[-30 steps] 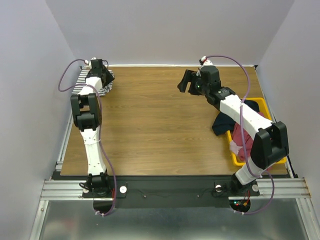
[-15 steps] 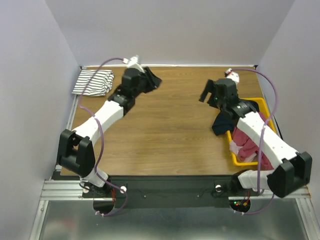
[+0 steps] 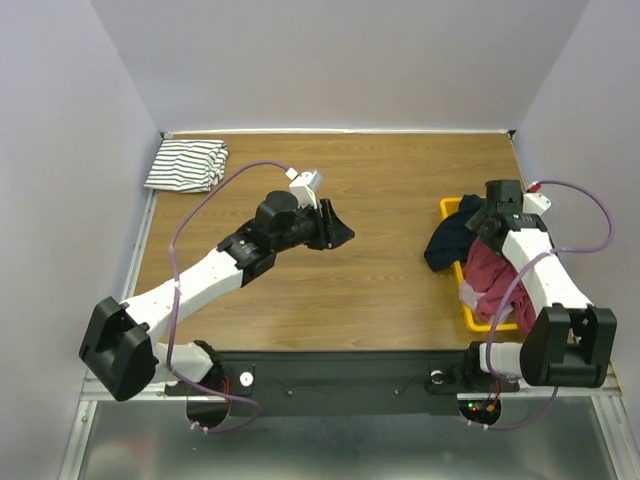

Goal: Fold and stack the tank tops
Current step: Grab the tank top from the pile

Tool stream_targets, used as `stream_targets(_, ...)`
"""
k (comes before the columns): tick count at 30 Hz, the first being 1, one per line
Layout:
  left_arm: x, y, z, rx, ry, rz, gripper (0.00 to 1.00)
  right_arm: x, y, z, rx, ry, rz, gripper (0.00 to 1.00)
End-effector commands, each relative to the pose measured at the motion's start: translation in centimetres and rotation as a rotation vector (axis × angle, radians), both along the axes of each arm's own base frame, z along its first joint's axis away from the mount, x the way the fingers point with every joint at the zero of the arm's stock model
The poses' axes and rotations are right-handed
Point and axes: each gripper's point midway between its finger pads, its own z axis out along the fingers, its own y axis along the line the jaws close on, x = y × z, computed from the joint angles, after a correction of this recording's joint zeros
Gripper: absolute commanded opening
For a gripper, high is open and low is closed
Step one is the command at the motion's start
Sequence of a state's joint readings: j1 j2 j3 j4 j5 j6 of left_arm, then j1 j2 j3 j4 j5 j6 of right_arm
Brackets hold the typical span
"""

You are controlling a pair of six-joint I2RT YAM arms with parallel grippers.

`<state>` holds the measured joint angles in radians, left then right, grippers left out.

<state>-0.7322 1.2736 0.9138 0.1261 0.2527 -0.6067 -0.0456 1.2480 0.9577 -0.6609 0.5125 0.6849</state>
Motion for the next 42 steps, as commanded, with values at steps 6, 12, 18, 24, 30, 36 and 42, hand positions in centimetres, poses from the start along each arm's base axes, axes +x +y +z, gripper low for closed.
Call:
stream_targets(6, -2.5, 0.4, 2.4, -0.051, -0.075, -0.1, 0.49, 0.0, -1.0, -3.6, 0.022, 0.058, -0.098, 0.87)
stream_targets(12, -2.8, 0.5, 2.4, -0.056, -0.073, -0.102, 0.49, -0.4, -1.0, -4.6, 0.03, 0.062, -0.108, 0.37)
stream_targets(18, -2.9, 0.7, 2.7, -0.061, -0.083, -0.098, 0.49, -0.2, -1.0, -1.4, 0.012, -0.015, -0.074, 0.03)
stream_targets(24, -2.8, 0.7, 2.6, -0.064, -0.076, -0.093, 0.49, 0.2, -1.0, 7.9, -0.01, -0.159, -0.041, 0.0)
stream_targets(30, -2.5, 1.1, 2.9, -0.068, -0.081, -0.061, 0.49, 2.7, 1.7, 18.2, 0.07, -0.379, 0.12, 0.0)
stream_targets(36, -1.0, 2.6, 4.1, -0.081, -0.095, 0.033, 0.49, 7.6, 7.9, 25.1, 0.124, -0.501, 0.343, 0.01)
stream_targets(42, 2.2, 6.4, 4.4, -0.103, -0.075, 0.196, 0.49, 11.8, 21.3, 31.6, 0.176, -0.61, 0.636, 0.0)
